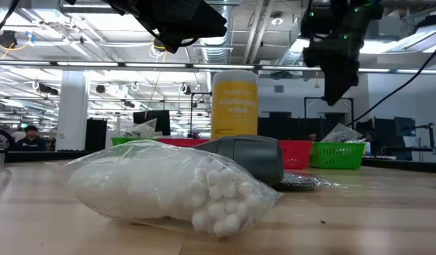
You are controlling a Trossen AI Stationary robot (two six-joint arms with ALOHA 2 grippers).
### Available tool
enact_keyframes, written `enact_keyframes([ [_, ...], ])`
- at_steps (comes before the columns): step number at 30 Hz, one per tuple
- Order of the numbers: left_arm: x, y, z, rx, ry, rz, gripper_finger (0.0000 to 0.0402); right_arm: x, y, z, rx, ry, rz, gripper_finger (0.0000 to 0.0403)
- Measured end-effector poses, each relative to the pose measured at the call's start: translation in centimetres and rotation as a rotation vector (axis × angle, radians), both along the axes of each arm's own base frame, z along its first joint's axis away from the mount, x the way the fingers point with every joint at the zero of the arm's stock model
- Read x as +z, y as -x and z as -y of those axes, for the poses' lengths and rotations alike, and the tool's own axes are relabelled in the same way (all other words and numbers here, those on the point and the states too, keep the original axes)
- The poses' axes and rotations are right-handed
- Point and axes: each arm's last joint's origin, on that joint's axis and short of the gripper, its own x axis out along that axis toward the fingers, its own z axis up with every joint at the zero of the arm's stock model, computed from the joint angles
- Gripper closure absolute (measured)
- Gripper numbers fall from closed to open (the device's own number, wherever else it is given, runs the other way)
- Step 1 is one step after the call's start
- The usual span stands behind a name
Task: Pick & Place Travel size toiletries
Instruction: Put the silver nail cutter into the right red bin
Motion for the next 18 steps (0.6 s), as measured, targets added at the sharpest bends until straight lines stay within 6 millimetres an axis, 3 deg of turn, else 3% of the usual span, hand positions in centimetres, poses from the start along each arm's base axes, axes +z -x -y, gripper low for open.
enact_keyframes([
  [18,0.0,0.0,0.0,0.000,0.000,0.000,0.0342,-0.2,-3.7,-8.3,0.342,0.013,0.133,0.0265],
])
